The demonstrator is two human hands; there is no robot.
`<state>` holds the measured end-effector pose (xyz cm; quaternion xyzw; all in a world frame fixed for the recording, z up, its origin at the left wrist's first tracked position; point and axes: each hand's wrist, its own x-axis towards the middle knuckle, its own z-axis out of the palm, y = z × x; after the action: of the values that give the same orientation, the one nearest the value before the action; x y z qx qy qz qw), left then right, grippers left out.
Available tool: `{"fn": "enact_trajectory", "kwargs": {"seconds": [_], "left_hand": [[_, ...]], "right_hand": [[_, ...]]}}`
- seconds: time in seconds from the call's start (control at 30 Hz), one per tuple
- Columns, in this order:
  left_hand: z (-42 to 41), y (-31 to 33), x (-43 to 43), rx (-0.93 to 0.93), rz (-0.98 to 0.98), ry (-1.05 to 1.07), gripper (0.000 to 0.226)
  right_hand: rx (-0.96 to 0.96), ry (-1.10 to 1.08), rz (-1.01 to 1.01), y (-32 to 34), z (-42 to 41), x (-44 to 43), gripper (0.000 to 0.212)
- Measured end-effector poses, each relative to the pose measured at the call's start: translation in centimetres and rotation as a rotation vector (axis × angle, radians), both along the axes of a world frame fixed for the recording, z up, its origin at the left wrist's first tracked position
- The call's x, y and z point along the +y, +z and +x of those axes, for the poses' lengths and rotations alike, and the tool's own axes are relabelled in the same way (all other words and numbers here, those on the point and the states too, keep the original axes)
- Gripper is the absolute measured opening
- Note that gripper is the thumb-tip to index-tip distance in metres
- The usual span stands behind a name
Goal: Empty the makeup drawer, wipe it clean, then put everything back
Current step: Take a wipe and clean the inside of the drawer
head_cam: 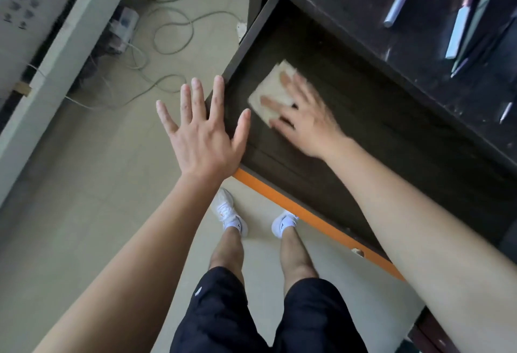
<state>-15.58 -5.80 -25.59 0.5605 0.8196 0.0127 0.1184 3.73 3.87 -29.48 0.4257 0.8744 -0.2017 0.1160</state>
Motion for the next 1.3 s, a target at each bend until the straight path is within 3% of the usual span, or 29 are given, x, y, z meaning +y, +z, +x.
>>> {"fn": "enact_trajectory", "kwargs": {"seconds": [0.1,0.23,0.37,0.63,0.83,1.03,1.13,1.3], "left_hand": [[-0.1,-0.1,0.2,0.012,0.002,0.008,0.071],[0.1,-0.1,0.1,0.018,-0.012,0.030,0.072],[0.3,0.1,0.2,0.012,-0.039,0.037,0.072],[0.4,0.3,0.2,-0.002,-0.039,0.032,0.072],[0.4,0.1,0.1,-0.006,-0.020,0.032,0.072],[0.3,0.0,0.1,0.005,-0.009,0.039,0.070],[0.4,0.0,0.1,0.002,-0.008,0.042,0.069],[0.5,0.0,0.1,0.002,0.004,0.044,0.068]], "right_hand": [[-0.021,-0.220,0.077,-0.5,-3.2,4.6,0.052],[-0.068,-0.148,0.145,-0.8,-3.9,6.2,0.055],[-0.004,-0.254,0.188,-0.9,0.6,3.7,0.053],[-0.147,-0.633,0.125,0.3,11.7,-4.4,0.049],[-0.048,-0.406,0.226,-0.4,4.3,0.6,0.044],[0.001,-0.221,0.093,-0.4,-5.2,2.5,0.054],[0.091,-0.100,0.091,-0.8,-1.5,-0.3,0.047],[0.078,-0.333,0.165,-1.1,12.6,-6.6,0.039]]}}
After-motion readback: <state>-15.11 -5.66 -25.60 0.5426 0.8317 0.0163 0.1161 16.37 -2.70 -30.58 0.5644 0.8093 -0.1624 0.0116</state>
